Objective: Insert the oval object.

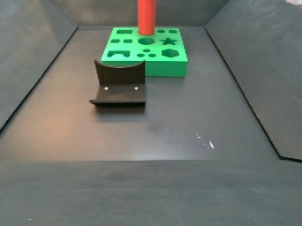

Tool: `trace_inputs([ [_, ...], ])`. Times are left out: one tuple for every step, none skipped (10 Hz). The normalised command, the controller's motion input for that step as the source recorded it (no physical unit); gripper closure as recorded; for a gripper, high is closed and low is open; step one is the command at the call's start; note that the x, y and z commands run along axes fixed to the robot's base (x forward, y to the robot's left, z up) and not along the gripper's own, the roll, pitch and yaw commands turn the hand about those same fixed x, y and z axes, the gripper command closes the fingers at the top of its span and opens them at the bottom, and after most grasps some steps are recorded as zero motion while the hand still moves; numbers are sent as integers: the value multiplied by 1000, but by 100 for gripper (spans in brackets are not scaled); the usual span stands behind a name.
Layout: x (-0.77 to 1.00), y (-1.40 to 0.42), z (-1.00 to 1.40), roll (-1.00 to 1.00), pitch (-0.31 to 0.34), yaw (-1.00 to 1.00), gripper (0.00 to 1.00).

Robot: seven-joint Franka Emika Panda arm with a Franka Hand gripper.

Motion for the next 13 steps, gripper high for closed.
trace_inputs([
  [97,-171,-40,-93,0,0,100],
  [163,-197,-26,-97,0,0,100],
  [269,-180,-91,-63,19,0,100],
  [269,-69,-169,-33,26,0,100],
  [177,0,-194,0,26,0,100],
  [11,0,-200,0,10,11,100],
  [0,0,-277,11,0,6,100],
  [0,0,-297,33,0,0,100],
  [0,0,-251,27,17,0,100],
  [43,0,-240,14,33,0,100],
  [14,0,-254,7,20,0,100],
  [114,0,-260,0,51,0,100],
  [6,0,-280,0,4,0,100],
])
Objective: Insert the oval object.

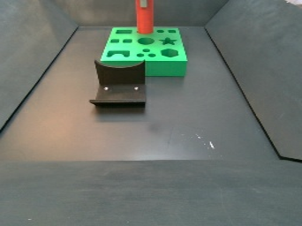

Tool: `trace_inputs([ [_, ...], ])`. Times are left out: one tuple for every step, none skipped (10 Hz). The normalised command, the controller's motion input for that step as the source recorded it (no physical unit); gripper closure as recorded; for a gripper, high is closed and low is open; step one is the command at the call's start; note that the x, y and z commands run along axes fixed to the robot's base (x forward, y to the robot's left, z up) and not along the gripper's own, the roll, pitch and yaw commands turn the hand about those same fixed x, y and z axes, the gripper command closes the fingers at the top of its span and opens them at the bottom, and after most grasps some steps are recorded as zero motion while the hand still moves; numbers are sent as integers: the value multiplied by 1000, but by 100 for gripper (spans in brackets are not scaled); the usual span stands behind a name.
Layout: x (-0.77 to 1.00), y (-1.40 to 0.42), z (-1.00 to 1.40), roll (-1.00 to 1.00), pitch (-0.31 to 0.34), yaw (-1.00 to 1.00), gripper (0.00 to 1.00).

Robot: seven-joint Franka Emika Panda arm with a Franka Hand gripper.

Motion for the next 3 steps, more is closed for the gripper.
trace_inputs([
  [0,0,-214,-10,0,0,100],
  [0,0,-37,0,0,0,100],
  [0,0,0,0,0,0,100],
])
